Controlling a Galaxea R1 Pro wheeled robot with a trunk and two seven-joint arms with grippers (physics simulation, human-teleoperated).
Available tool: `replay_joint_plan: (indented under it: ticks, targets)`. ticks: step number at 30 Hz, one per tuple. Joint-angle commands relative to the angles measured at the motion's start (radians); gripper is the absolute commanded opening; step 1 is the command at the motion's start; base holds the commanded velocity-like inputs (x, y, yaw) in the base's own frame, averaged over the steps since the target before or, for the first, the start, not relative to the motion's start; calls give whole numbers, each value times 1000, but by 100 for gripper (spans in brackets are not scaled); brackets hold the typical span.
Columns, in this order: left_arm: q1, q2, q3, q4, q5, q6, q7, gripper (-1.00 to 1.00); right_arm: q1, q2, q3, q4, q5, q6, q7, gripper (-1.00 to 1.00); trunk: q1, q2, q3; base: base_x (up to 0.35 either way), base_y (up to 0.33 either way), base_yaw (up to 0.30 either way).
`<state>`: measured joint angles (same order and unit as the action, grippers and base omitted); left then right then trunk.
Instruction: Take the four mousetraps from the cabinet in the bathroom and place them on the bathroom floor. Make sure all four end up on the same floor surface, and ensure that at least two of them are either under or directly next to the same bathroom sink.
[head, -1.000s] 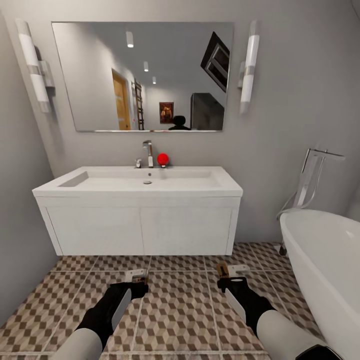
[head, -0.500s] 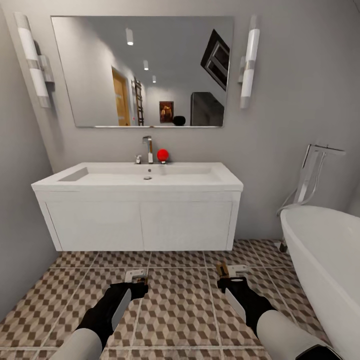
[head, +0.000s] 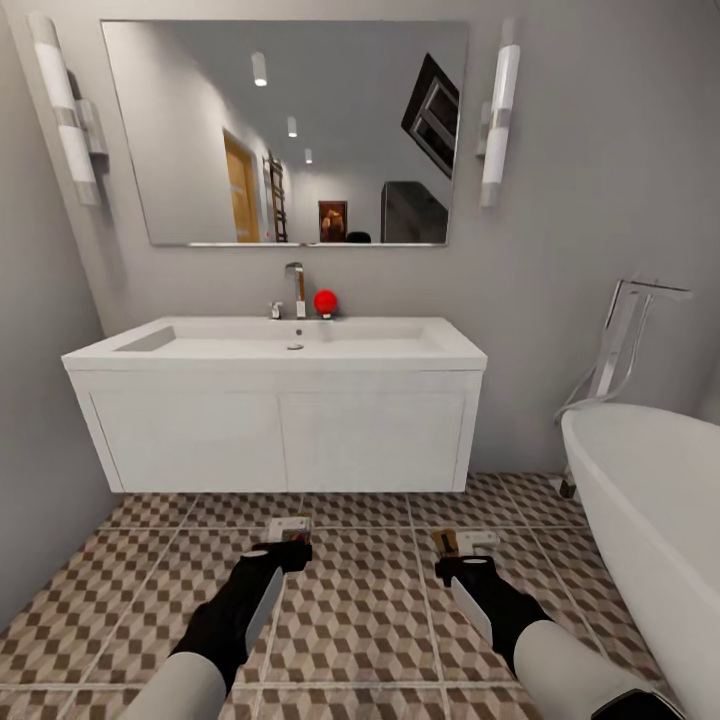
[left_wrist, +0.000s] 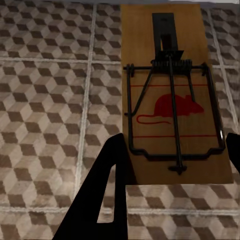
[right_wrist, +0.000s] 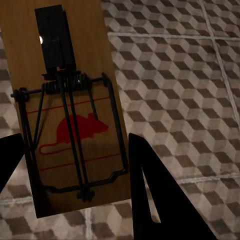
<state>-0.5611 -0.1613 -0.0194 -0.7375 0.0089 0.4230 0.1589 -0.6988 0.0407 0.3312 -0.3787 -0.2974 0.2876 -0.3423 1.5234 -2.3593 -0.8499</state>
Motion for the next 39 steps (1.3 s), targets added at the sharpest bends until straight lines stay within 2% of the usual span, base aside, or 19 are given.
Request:
replay_joint_plan:
  ticks: [1, 6, 10, 16, 20, 23, 26, 39]
  targets:
    - [0, -1, -2, -6, -2, 4, 7, -100, -1, -1, 8, -2, -12, 4, -8, -100, 4, -8, -4, 0, 0, 0]
    - [0, -9, -7, -35, -6, 0, 16, -100, -1, 0, 8, -2, -13, 4, -7, -100, 23, -43, -20, 0, 0, 0]
    - [0, -10, -19, -45, -7, 0, 48, -100, -1, 1, 9, -2, -12, -10, -7, -100, 38, -71, -33, 0, 0, 0]
    - [0, -4, -23, -2, -10, -1, 56, -100, -4, 2, 9, 2, -13, -45, -7, -100, 61, -113, -51, 0, 0, 0]
    - [0, -3, -23, 13, -11, -1, 57, -100, -55, 32, 9, 91, -14, -94, -7, -100, 77, -141, -64, 0, 0, 0]
    - [0, -3, -24, 15, -12, -1, 57, -100, -86, 59, 9, 156, -13, -144, -7, -100, 78, -141, -75, 0, 0, 0]
    - [0, -3, -24, 14, -12, -2, 57, -100, -97, 69, 10, 178, -13, -169, -7, -100, 79, -142, -87, 0, 0, 0]
    - [-1, -1, -25, 12, -13, -3, 57, -100, -101, 77, 8, 190, -12, -201, -7, -100, 85, -145, -137, 0, 0, 0]
